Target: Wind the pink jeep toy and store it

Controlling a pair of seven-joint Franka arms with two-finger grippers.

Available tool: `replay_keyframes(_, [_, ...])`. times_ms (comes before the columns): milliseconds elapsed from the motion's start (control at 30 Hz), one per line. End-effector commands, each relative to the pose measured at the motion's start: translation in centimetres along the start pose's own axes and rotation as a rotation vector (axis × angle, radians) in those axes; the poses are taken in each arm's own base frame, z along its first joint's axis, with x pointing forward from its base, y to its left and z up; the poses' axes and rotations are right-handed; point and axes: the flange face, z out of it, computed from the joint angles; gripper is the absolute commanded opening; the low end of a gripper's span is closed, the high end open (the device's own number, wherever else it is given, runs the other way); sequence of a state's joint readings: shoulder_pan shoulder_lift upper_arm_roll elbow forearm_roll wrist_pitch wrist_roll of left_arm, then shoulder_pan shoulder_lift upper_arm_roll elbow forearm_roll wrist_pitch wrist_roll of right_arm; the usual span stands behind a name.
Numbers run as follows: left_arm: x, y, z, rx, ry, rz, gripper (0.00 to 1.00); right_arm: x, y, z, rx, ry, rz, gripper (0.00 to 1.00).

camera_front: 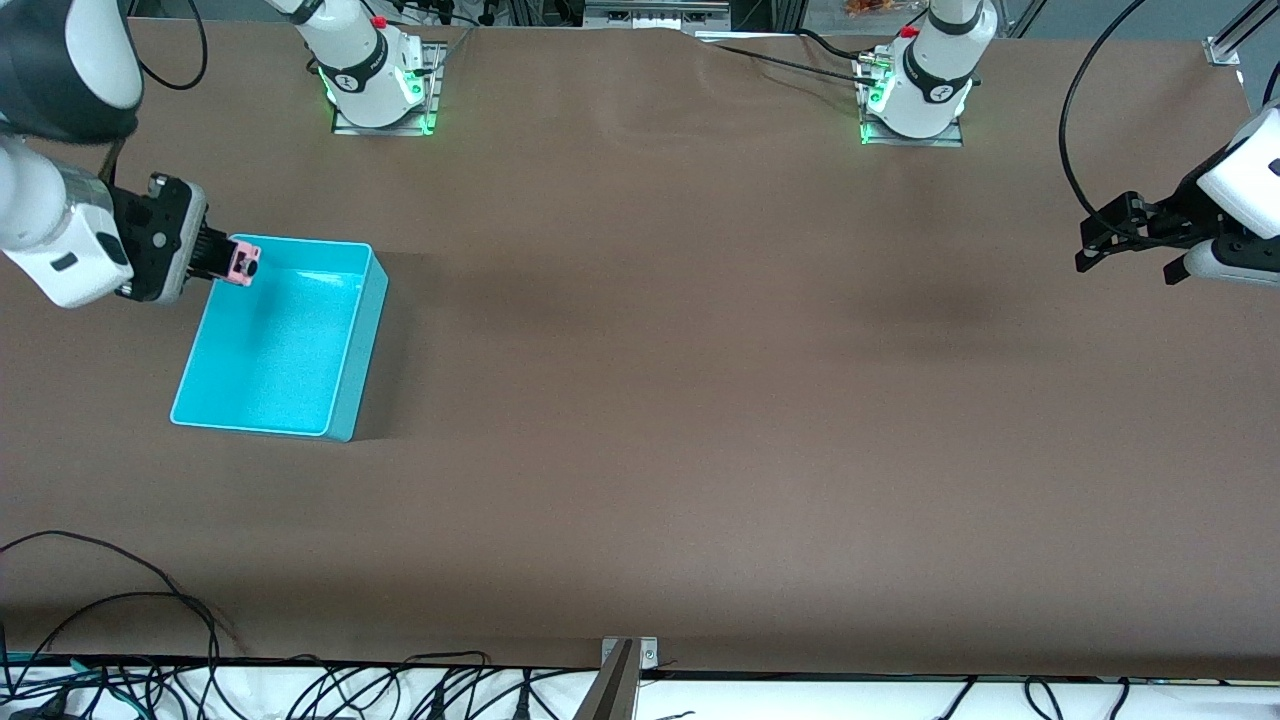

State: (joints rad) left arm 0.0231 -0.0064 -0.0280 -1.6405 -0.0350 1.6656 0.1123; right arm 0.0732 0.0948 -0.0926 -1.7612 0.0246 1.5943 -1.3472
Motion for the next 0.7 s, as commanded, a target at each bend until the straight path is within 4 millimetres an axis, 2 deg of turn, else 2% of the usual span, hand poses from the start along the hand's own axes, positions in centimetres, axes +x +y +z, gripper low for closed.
replay_keyframes(0, [0.3,0.1,-0.5,-0.006,0.006,-0.007,1.0,-0.8,-0.3,5.3,0.003,0.056,-0.101,0.23])
replay_keyframes(167, [0.4,0.2,-0.5,-0.006,0.007,-0.007,1.0,-2.4,0.4,11.0,-0.023,0.114,-0.213,0.23])
replay_keyframes(333, [0.5,0.2,-0.4,-0.006,0.006,-0.005,1.0,-3.9,0.0,16.7,-0.04,0.141,-0.181,0.23])
replay_keyframes(500, [0.5,0.2,-0.8,-0.005,0.015,-0.006,1.0,-4.1,0.0,20.2,-0.06,0.126,-0.189,0.23])
replay_keyframes(667, [0.5,0.3,-0.8,-0.005,0.015,-0.003,1.0,-4.3,0.8,22.8,-0.048,0.112,-0.226,0.24])
